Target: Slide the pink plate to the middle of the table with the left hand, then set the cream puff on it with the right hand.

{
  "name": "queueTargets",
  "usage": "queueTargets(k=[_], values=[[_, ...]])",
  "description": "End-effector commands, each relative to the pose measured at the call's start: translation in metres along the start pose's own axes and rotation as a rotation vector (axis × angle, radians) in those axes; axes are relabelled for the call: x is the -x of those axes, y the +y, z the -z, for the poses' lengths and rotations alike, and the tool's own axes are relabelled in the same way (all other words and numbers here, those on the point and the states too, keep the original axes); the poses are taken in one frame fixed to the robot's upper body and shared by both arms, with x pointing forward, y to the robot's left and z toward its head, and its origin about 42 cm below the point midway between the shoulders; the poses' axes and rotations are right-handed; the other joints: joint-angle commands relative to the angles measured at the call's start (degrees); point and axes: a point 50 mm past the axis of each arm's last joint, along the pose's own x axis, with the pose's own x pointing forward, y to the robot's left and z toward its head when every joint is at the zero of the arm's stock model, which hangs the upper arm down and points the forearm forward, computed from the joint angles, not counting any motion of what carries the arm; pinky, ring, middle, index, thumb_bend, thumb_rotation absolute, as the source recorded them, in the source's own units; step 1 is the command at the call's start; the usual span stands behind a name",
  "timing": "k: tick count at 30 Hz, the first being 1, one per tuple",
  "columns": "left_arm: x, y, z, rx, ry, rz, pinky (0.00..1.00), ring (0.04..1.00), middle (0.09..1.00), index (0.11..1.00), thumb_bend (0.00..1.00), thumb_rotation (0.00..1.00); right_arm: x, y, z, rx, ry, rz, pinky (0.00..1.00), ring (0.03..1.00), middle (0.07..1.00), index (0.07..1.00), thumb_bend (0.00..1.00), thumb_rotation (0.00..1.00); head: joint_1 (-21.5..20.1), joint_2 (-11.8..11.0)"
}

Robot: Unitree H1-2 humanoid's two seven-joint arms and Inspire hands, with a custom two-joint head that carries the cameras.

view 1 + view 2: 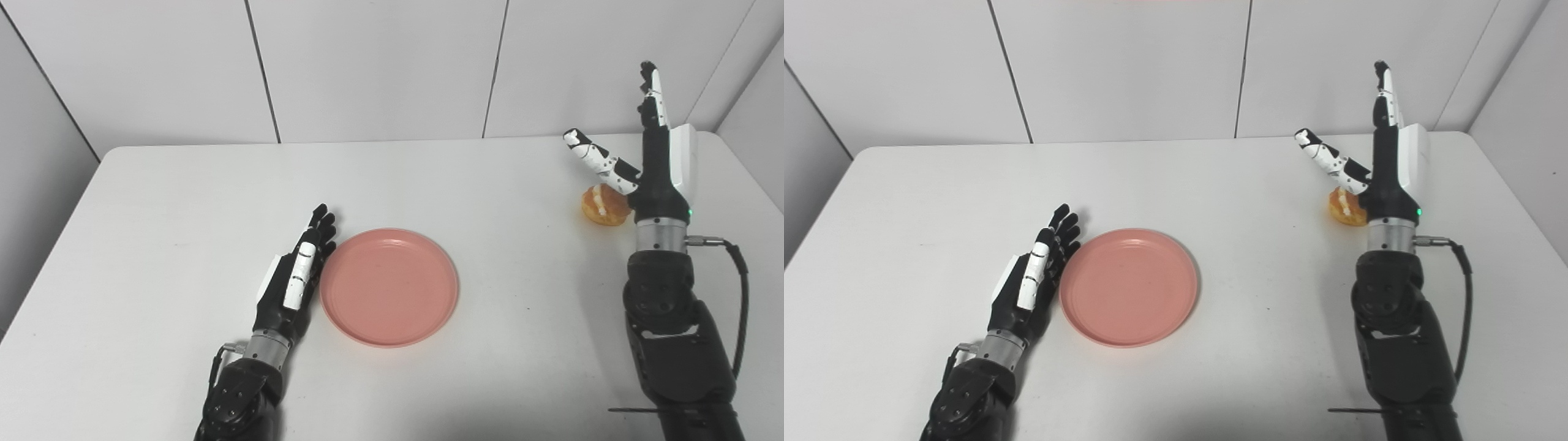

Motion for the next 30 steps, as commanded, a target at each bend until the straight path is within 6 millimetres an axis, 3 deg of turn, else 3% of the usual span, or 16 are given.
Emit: queueTargets(k=[1,7,18,30], values=[[0.003,0.002,0.003,-0.01,-0.023,0.0,1.0,1.0,1.0,1.0,0.51,1.0,-0.016,-0.014,-0.009,0.017,-0.016,0.04,0.82,0.907,0.952,0.958,0.68,0.62,0.1,0.1],[0.005,0.001,0.004,-0.007,-0.037,0.005,1.0,1.0,1.0,1.0,0.52,1.0,-0.017,-0.022,0.003,0.076,0.06,0.032,0.8,0.909,0.948,0.947,0.67,0.56,0.8,-0.8],[0.007,0.004,0.001,0.011,-0.056,0.003,1.0,1.0,1.0,1.0,0.53,1.0,-0.025,-0.033,0.023,0.06,0.162,0.027,0.81,0.911,0.945,0.93,0.69,0.38,-1.6,-0.1],[0.008,0.009,0.001,-0.014,-0.052,0.001,1.0,0.999,0.999,0.989,0.53,1.0,-0.027,-0.026,0.039,0.161,0.275,-0.071,0.74,0.87,0.918,0.909,0.77,0.38,-3.3,0.1]])
